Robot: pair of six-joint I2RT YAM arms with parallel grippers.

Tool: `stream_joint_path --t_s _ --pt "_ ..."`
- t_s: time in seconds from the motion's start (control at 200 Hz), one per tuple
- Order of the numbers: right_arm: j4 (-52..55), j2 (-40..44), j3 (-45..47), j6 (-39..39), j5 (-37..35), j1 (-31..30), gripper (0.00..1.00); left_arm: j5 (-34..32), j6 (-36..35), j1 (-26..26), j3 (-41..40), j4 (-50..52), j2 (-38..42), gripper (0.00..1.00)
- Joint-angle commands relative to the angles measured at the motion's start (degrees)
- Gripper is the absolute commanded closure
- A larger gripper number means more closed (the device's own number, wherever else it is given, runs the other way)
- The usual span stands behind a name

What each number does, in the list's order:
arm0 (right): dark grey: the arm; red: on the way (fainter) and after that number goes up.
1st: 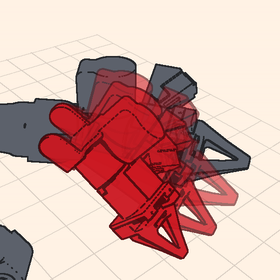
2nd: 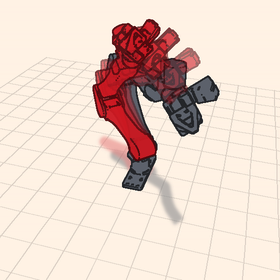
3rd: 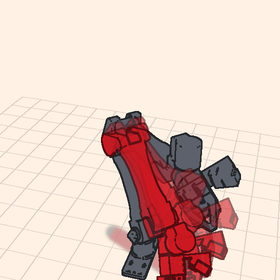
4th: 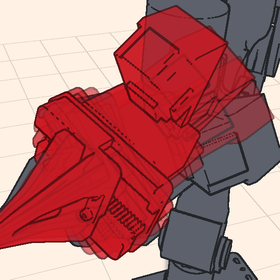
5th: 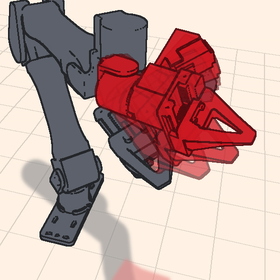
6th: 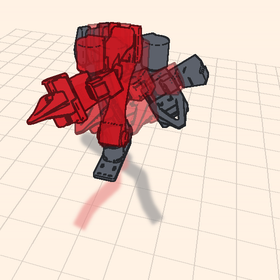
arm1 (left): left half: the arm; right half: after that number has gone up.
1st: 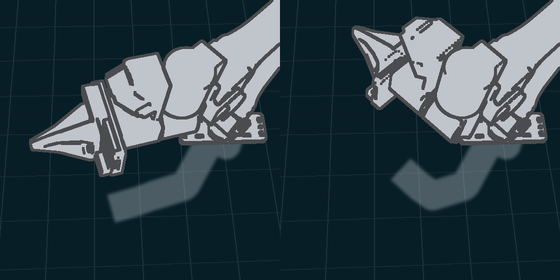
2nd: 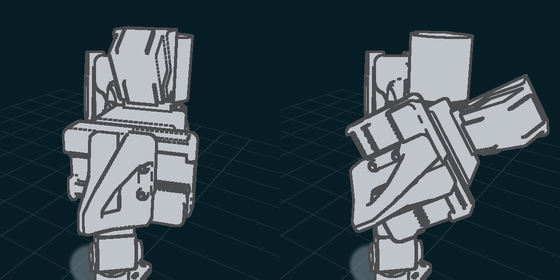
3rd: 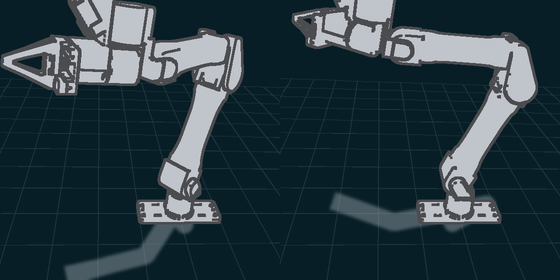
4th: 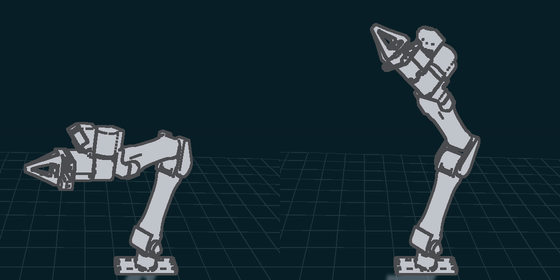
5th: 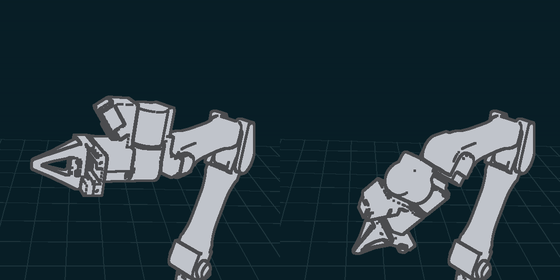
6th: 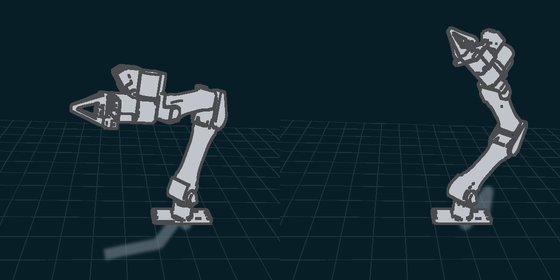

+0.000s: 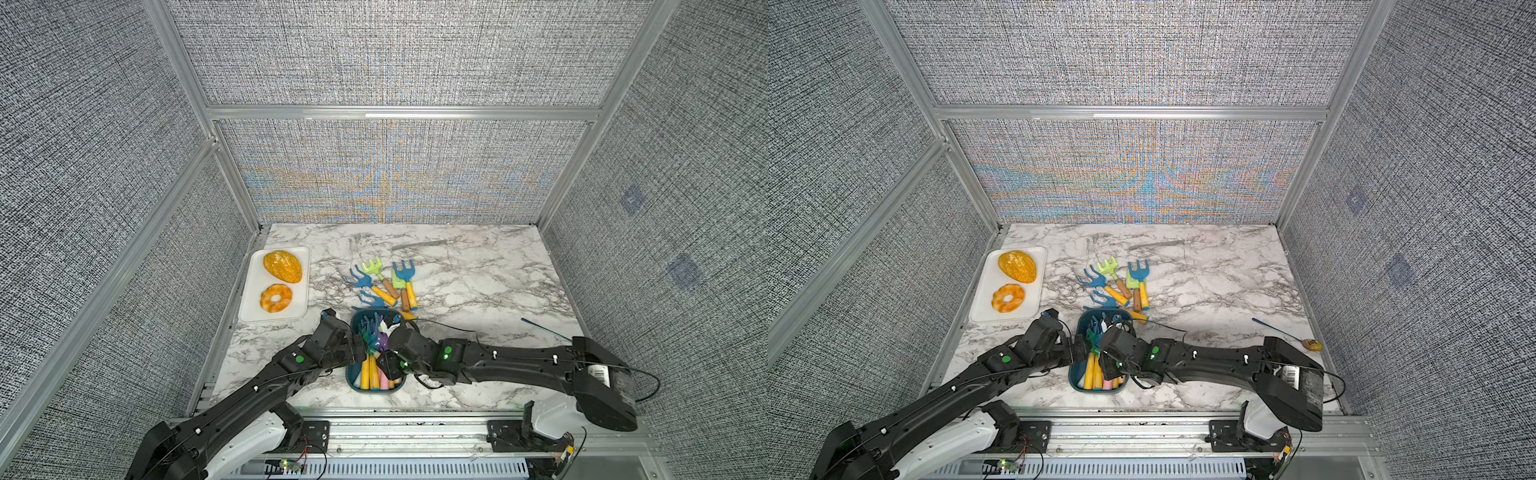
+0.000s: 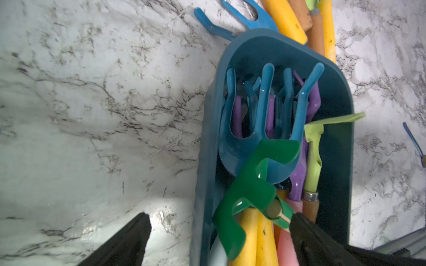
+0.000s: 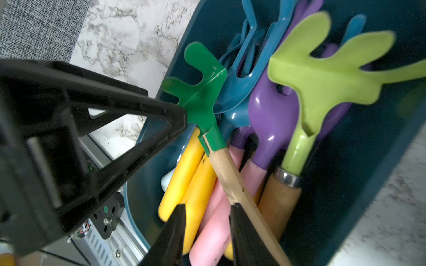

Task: Put the rake into the storage box
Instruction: Adjust the rake in the storage box.

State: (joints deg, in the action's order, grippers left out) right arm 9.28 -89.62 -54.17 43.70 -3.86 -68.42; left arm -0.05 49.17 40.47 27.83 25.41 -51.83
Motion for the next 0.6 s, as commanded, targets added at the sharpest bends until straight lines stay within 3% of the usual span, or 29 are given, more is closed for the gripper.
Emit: stream_joint_path --t_s 0.0,0.205,0.425,0.596 --pt "3.27 -2.92 -3.18 -2.75 -0.63 -0.74 0.58 -1.03 0.32 -0.04 0.72 0.86 1.14 0.01" --pt "12.42 -7.93 -11.40 -5.33 -7.59 -2.80 0.58 -4.74 1.17 -0.04 -1.16 3.21 7.27 0.01" --pt "14.11 -5.06 -12.06 -8.12 -9.11 -2.32 0.57 -7.37 1.28 -0.04 -2.33 6.32 12.08 0.01" --pt "15.45 -7.58 -12.55 -11.45 -6.61 -0.09 0.57 -7.66 1.02 -0.04 -2.35 6.57 11.89 0.01"
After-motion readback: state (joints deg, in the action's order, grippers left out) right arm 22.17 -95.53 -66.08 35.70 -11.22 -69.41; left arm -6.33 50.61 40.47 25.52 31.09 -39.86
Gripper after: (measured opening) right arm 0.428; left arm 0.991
